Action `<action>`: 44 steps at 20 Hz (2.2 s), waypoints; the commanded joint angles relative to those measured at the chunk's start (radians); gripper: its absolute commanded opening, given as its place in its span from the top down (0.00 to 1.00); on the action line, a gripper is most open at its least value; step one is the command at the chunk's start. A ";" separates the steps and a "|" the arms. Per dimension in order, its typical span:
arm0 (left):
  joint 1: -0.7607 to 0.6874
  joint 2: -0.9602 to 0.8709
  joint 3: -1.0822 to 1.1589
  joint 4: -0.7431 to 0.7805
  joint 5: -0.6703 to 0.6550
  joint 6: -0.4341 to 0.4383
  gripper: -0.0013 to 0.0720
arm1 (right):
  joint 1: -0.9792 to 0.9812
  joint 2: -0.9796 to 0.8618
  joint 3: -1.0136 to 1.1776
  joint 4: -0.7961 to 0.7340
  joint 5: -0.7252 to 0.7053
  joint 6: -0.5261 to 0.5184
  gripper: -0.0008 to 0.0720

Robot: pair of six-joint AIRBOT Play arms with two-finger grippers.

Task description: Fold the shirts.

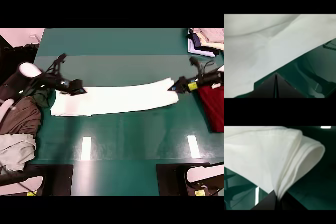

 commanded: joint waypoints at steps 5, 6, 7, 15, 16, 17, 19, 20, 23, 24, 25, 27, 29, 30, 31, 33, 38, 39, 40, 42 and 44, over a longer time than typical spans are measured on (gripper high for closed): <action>-0.237 -0.404 0.400 0.005 0.017 -0.042 0.96 | 0.177 0.114 0.329 0.079 0.097 0.168 0.97; -0.250 -0.452 0.428 0.005 0.017 -0.048 0.96 | 0.215 0.114 0.373 0.078 0.090 0.190 0.97; -0.261 -0.495 0.451 0.004 0.016 -0.048 0.95 | 0.256 0.114 0.414 0.077 0.080 0.203 0.97; -0.262 -0.565 0.480 0.004 0.035 -0.047 0.95 | 0.529 0.102 0.523 0.070 -0.095 0.218 0.97; -0.259 -0.565 0.480 0.007 0.034 -0.047 0.95 | 0.549 0.092 0.523 0.070 -0.107 0.218 0.97; -0.253 -0.564 0.480 0.006 0.033 -0.047 0.95 | 0.567 0.079 0.524 0.070 -0.115 0.218 0.97; -0.237 -0.558 0.480 0.005 0.011 -0.030 0.95 | 0.600 0.049 0.524 0.070 -0.127 0.218 0.97; -0.224 -0.556 0.490 0.005 -0.016 -0.010 0.95 | 0.613 0.034 0.524 0.070 -0.138 0.218 0.97; -0.157 -0.556 0.583 0.013 -0.172 0.014 0.95 | 0.650 -0.009 0.524 0.071 -0.188 0.217 0.97; -0.129 -0.549 0.620 0.026 -0.213 0.015 0.95 | 0.664 -0.021 0.524 0.071 -0.204 0.217 0.97; -0.096 -0.527 0.648 0.053 -0.232 0.014 0.95 | 0.679 -0.034 0.524 0.071 -0.219 0.217 0.97; -0.026 -0.468 0.695 0.109 -0.256 0.013 0.95 | 0.710 -0.055 0.524 0.071 -0.241 0.217 0.97; 0.050 -0.396 0.726 0.167 -0.294 0.014 0.95 | 0.743 -0.070 0.524 0.076 -0.272 0.212 0.97; 0.089 -0.357 0.737 0.196 -0.314 0.014 0.95 | 0.760 -0.076 0.524 0.079 -0.291 0.210 0.97; 0.127 -0.322 0.744 0.215 -0.329 0.013 0.95 | 0.777 -0.083 0.524 0.079 -0.312 0.207 0.97; 0.201 -0.257 0.745 0.222 -0.350 0.013 0.95 | 0.811 -0.099 0.524 0.079 -0.358 0.203 0.97; 0.309 -0.169 0.745 0.222 -0.380 0.013 0.95 | 0.907 -0.190 0.524 0.178 -0.437 0.109 0.97; 0.313 -0.163 0.745 0.222 -0.384 0.013 0.95 | 0.924 -0.214 0.525 0.214 -0.469 0.082 0.97; 0.314 -0.162 0.745 0.222 -0.391 0.013 0.95 | 0.945 -0.241 0.525 0.235 -0.511 0.069 0.97; 0.312 -0.163 0.744 0.220 -0.395 0.013 0.95 | 0.986 -0.309 0.566 0.234 -0.560 0.053 0.97; 0.312 -0.163 0.744 0.214 -0.396 0.012 0.95 | 1.026 -0.399 0.677 0.240 -0.566 0.042 0.74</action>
